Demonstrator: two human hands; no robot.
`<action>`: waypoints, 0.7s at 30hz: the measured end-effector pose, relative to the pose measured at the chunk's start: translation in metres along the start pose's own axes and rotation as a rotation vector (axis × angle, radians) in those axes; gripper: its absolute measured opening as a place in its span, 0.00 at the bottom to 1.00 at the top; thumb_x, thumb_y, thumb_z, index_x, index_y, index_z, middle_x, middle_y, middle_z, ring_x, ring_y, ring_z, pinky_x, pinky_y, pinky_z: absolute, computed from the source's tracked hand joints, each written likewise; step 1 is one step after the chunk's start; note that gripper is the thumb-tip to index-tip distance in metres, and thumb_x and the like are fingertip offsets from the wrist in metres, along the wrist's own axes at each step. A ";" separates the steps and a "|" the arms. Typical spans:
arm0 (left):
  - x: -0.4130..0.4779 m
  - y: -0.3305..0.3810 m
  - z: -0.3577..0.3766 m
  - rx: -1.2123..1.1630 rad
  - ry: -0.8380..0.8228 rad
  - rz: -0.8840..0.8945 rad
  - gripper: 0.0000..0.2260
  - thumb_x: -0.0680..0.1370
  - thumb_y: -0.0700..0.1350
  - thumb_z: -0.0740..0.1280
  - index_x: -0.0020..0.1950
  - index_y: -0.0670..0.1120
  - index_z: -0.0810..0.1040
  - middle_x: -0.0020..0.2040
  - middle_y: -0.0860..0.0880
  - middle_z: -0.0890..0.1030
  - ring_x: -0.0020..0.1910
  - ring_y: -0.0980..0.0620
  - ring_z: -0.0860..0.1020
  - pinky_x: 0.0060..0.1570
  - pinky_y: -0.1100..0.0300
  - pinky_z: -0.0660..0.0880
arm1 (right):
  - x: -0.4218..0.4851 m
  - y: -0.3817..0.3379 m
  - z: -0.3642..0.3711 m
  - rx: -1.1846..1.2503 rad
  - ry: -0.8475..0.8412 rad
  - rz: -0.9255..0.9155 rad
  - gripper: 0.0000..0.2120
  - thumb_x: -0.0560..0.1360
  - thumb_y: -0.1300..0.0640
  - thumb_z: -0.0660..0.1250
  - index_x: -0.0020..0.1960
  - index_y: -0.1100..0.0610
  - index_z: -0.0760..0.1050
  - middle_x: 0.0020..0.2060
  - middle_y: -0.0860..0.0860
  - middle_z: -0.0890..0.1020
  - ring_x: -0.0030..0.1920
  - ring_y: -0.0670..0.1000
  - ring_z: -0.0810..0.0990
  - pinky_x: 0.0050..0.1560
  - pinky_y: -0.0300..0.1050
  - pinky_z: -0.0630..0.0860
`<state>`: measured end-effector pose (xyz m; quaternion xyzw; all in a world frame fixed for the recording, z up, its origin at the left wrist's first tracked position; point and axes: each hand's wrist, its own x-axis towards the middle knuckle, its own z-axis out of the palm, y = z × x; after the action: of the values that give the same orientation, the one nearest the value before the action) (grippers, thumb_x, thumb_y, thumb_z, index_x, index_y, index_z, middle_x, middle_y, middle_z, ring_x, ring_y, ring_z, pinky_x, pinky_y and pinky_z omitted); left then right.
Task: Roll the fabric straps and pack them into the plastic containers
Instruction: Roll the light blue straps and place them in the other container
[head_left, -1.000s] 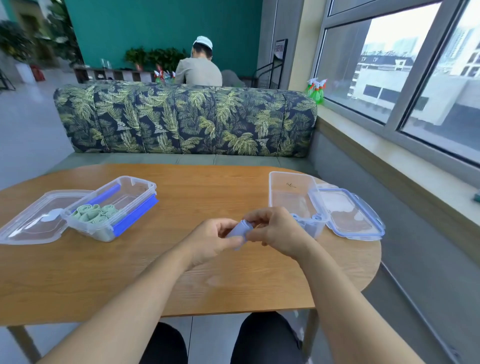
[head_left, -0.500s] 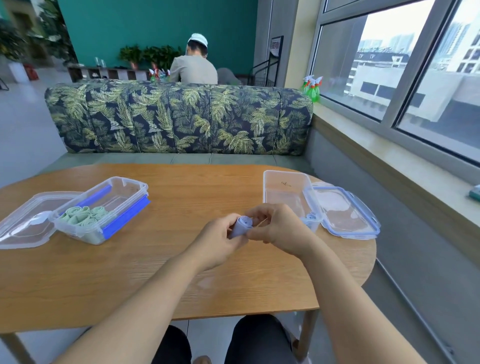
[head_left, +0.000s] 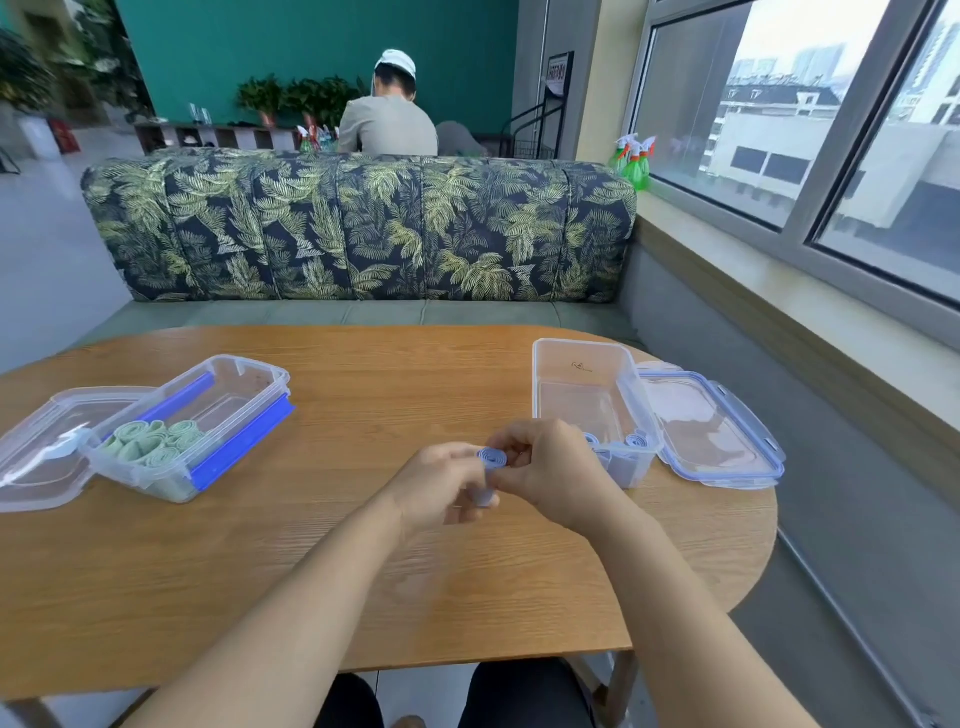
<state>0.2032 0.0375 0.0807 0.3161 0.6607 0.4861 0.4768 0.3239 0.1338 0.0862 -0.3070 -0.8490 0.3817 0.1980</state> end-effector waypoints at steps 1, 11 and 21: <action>0.001 0.001 -0.001 -0.097 0.018 -0.052 0.11 0.76 0.41 0.65 0.57 0.40 0.80 0.42 0.41 0.81 0.43 0.48 0.81 0.42 0.59 0.75 | 0.000 -0.001 0.000 -0.005 0.003 -0.005 0.06 0.68 0.61 0.73 0.43 0.54 0.82 0.32 0.46 0.79 0.33 0.44 0.74 0.38 0.44 0.75; 0.006 -0.002 -0.002 -0.209 0.126 -0.097 0.16 0.75 0.52 0.71 0.53 0.41 0.81 0.44 0.37 0.84 0.43 0.45 0.83 0.51 0.54 0.78 | 0.002 -0.005 0.000 0.020 -0.022 -0.041 0.09 0.67 0.63 0.73 0.45 0.53 0.81 0.29 0.43 0.77 0.31 0.43 0.72 0.37 0.44 0.75; 0.011 -0.004 -0.001 -0.276 0.106 -0.121 0.20 0.70 0.55 0.74 0.55 0.43 0.82 0.46 0.39 0.85 0.45 0.46 0.83 0.54 0.53 0.78 | 0.007 0.000 -0.005 0.044 -0.022 -0.046 0.08 0.69 0.65 0.71 0.46 0.56 0.83 0.30 0.47 0.78 0.28 0.42 0.70 0.32 0.40 0.71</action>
<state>0.1991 0.0453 0.0738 0.1810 0.6296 0.5585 0.5088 0.3212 0.1408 0.0902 -0.2789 -0.8495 0.3988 0.2039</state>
